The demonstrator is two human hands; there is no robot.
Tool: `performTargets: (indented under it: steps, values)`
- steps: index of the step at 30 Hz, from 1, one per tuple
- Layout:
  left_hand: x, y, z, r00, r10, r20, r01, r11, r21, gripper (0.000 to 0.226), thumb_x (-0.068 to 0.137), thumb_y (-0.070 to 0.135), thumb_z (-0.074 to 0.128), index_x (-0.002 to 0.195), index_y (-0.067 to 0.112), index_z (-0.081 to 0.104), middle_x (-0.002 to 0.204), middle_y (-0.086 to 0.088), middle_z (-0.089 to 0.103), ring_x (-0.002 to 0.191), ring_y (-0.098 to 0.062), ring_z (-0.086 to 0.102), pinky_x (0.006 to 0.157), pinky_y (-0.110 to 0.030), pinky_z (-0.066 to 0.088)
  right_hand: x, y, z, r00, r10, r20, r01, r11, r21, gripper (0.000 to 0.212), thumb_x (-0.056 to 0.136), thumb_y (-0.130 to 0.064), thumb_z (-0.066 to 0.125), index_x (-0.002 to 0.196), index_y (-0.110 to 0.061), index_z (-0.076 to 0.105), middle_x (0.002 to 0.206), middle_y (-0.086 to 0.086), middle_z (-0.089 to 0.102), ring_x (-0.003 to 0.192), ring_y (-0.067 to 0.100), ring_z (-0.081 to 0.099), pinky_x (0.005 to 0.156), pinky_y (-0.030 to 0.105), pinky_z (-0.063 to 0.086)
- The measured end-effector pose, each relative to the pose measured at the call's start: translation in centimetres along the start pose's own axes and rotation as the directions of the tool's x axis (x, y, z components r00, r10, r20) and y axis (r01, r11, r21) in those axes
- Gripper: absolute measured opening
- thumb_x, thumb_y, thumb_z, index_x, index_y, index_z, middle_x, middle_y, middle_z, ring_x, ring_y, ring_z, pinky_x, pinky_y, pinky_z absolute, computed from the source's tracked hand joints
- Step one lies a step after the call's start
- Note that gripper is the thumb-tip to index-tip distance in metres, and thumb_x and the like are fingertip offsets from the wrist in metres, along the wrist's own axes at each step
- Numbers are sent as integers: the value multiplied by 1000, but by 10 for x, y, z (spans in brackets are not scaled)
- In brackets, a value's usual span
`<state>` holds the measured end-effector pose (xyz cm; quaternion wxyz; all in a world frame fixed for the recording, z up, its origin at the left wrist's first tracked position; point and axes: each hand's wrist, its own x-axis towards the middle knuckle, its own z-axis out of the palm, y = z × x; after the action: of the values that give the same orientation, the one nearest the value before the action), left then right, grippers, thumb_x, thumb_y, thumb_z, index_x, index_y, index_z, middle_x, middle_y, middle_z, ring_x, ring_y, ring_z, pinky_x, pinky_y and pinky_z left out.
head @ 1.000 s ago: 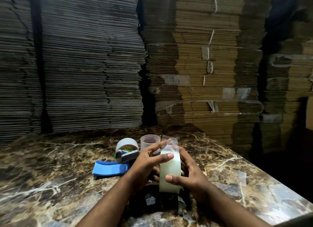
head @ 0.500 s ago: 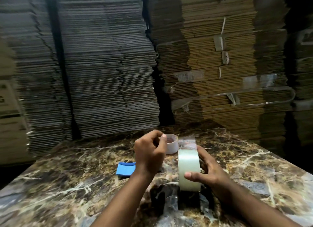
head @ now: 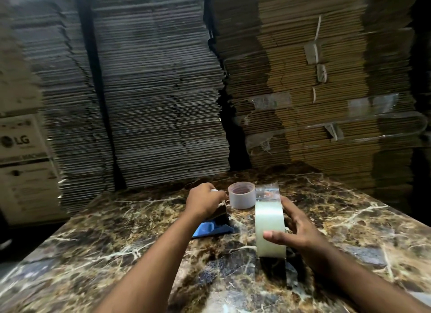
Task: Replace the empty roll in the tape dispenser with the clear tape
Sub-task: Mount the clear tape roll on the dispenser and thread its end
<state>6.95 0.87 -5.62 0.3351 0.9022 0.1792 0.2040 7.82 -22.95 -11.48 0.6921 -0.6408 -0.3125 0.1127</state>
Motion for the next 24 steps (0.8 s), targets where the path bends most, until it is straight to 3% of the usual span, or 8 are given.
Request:
performTargets:
  steps: [3, 6, 10, 12, 15, 19, 24]
  values:
    - [0, -1, -6, 997, -44, 58, 56, 976, -211, 18, 78, 28, 70, 67, 15, 64, 76, -3, 66, 80, -22, 63, 69, -35, 50, 0, -1, 1, 1000, 3, -5, -3, 1000, -13, 105, 44, -40, 90, 140, -39, 47, 135, 6, 56, 115, 23, 61, 68, 26, 59]
    - [-3, -3, -12, 988, -79, 132, 122, 927, -354, 24, 84, 21, 67, 63, 14, 57, 64, 1, 56, 57, -17, 52, 50, -26, 37, 0, -3, 1, 1000, -3, -13, 3, 1000, -29, 102, 43, -41, 88, 137, -40, 49, 132, 6, 56, 114, 21, 60, 65, 23, 59]
    - [-3, -16, -19, 973, -109, 205, 212, 781, -587, 23, 86, 24, 64, 69, 14, 52, 67, -8, 55, 53, -22, 50, 47, -24, 32, -3, -10, 5, 1000, -19, -20, 19, 999, -41, 93, 42, -39, 88, 128, -45, 52, 128, 2, 57, 110, 17, 60, 62, 20, 59]
    - [-5, -23, -22, 970, -108, 219, 226, 735, -639, 20, 86, 28, 64, 76, 14, 56, 72, -9, 59, 58, -23, 56, 47, -24, 37, -4, -13, 11, 999, -15, -36, 14, 999, -35, 93, 42, -33, 89, 127, -42, 51, 122, -1, 58, 102, 12, 61, 57, 18, 57]
    - [-10, -28, -24, 968, -87, 235, 229, 686, -691, 19, 89, 29, 60, 85, 11, 56, 69, -7, 61, 49, -17, 60, 41, -22, 40, -2, -18, 27, 998, -45, -53, 42, 997, -64, 99, 40, -32, 88, 131, -36, 49, 115, -2, 59, 93, 8, 62, 54, 16, 56]
    - [-10, -38, -23, 966, -66, 251, 241, 591, -770, 23, 91, 31, 59, 94, 9, 59, 73, -9, 64, 47, -14, 61, 44, -24, 44, 4, -21, 59, 993, -81, -88, 76, 995, -60, 64, 61, -5, 91, 105, -34, 55, 101, -3, 61, 78, 5, 68, 54, 15, 55]
    - [-6, -55, -17, 969, -41, 244, 229, 517, -825, 29, 91, 38, 57, 98, 10, 63, 80, -10, 65, 60, -21, 64, 55, -30, 50, 24, -11, 93, 977, -129, -168, 103, 982, -156, 84, 41, -47, 92, 116, -42, 56, 113, 3, 64, 101, 22, 67, 77, 48, 62]
